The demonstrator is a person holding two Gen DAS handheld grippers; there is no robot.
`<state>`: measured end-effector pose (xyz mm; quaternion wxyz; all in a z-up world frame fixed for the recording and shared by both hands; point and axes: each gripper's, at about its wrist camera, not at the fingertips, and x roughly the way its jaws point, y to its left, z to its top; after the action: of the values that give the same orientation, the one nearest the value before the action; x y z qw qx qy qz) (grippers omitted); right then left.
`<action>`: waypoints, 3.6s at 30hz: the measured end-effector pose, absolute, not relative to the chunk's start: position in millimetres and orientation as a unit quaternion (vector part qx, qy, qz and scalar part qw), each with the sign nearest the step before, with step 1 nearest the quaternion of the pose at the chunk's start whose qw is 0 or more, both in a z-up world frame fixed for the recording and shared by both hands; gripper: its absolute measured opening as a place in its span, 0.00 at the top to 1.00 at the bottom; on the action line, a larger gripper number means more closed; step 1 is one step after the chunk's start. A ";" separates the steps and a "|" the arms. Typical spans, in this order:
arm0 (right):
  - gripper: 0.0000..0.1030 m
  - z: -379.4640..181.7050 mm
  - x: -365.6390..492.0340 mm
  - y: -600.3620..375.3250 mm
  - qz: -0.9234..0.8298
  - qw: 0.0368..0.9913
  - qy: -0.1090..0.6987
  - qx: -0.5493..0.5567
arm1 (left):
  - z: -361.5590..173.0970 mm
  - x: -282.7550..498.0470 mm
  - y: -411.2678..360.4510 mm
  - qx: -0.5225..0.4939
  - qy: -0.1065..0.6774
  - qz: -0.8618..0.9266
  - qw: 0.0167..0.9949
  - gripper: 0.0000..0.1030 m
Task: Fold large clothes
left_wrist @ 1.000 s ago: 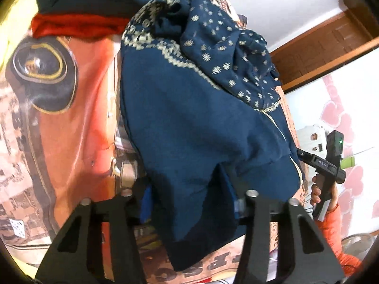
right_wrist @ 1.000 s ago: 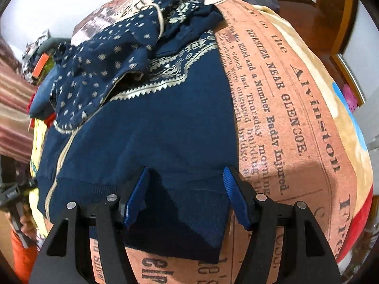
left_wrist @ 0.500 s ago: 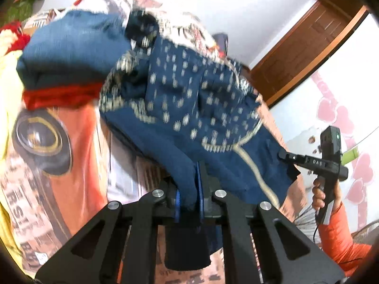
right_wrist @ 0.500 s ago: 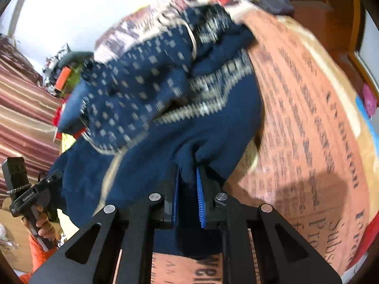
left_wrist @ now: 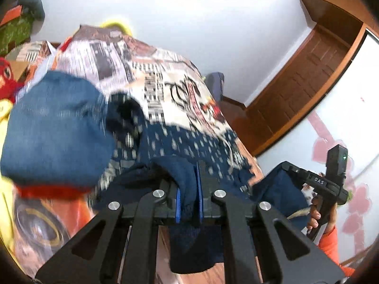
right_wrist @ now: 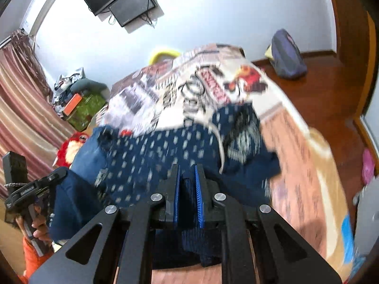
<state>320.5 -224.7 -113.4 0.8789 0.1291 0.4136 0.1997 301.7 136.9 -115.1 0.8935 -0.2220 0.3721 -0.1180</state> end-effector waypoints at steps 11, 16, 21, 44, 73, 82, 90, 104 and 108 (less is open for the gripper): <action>0.90 -191.2 432.4 -226.7 0.114 0.869 0.457 0.150 | -193.7 428.6 163.6 -0.174 0.437 0.014 0.883 0.88; 0.88 -216.2 432.2 -224.5 0.093 0.870 0.465 0.135 | -210.4 429.3 159.3 -0.149 0.450 0.017 0.881 0.86; 0.86 -183.7 418.5 -226.0 0.108 0.878 0.451 0.115 | -184.8 422.2 147.2 -0.117 0.450 -0.006 0.885 0.73; 0.68 -193.7 361.6 -175.2 0.187 0.857 0.480 -0.005 | -200.2 371.0 74.4 0.009 0.472 -0.058 0.880 0.26; 0.46 -216.5 336.0 -218.4 0.111 0.857 0.503 0.020 | -173.2 371.0 150.5 -0.041 0.435 0.061 0.897 0.26; 0.46 -181.1 300.2 -218.6 0.121 0.864 0.488 0.008 | -150.7 288.4 162.0 -0.093 0.413 0.050 0.905 0.21; 0.45 -161.2 283.3 -207.7 0.138 0.873 0.467 0.015 | -173.1 256.8 171.0 -0.192 0.418 0.036 0.887 0.19; 0.45 -183.8 291.7 -181.0 0.156 0.863 0.480 -0.010 | -260.8 307.0 159.3 -0.373 0.441 -0.047 0.815 0.19; 0.45 -192.1 296.3 -179.7 0.159 0.859 0.488 -0.002 | -279.6 326.9 163.2 -0.416 0.444 -0.057 0.792 0.19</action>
<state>296.3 -179.7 -192.1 0.8585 -0.0017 0.4877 0.1585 326.9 163.2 -279.6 0.7919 -0.4156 0.4437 -0.0572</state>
